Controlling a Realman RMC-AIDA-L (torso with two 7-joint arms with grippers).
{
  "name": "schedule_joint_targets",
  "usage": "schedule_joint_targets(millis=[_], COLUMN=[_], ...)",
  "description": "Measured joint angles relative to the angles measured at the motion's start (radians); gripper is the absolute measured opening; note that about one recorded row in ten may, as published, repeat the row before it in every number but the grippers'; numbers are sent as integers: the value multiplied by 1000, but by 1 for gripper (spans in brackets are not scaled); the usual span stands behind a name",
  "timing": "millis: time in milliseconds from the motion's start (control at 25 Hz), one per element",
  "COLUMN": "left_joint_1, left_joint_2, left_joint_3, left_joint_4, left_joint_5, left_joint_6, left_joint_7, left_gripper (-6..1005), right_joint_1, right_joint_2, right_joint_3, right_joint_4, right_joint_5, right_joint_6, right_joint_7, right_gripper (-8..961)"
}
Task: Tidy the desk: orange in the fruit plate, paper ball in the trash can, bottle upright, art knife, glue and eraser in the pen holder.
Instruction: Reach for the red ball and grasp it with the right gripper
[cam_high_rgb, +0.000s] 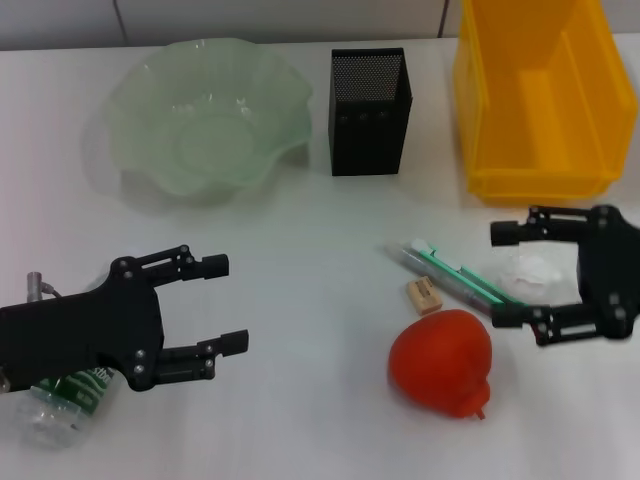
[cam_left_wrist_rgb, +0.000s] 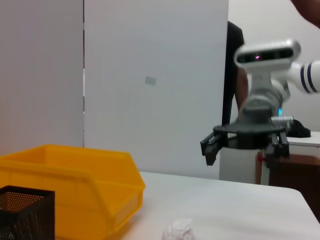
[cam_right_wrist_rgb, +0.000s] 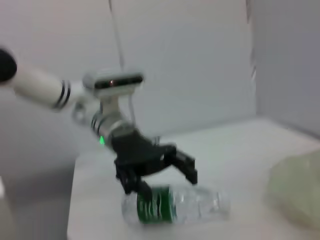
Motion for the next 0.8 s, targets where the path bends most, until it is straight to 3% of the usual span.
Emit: schedule_joint_targets(millis=[160, 320, 520, 800], left_joint_1=[8, 18, 23, 22], left_joint_2=[0, 0, 0, 2], left_joint_3=[-1, -4, -6, -15], left_joint_4=[0, 0, -17, -24], left_joint_5=[-2, -3, -4, -6], left_joint_6=[-1, -3, -14, -17], left_joint_7=[4, 10, 35, 52], left_gripper=[780, 779, 778, 777], right_joint_1=[60, 154, 225, 233], right_joint_2=[-4, -4, -2, 0], right_joint_3=[-130, -280, -410, -576], right_joint_4=[-303, -469, -458, -373], right_joint_5=[-124, -357, -489, -512], right_joint_6=[-3, -19, -22, 97], right_joint_7=[283, 511, 608, 632], right_gripper=[825, 825, 825, 826])
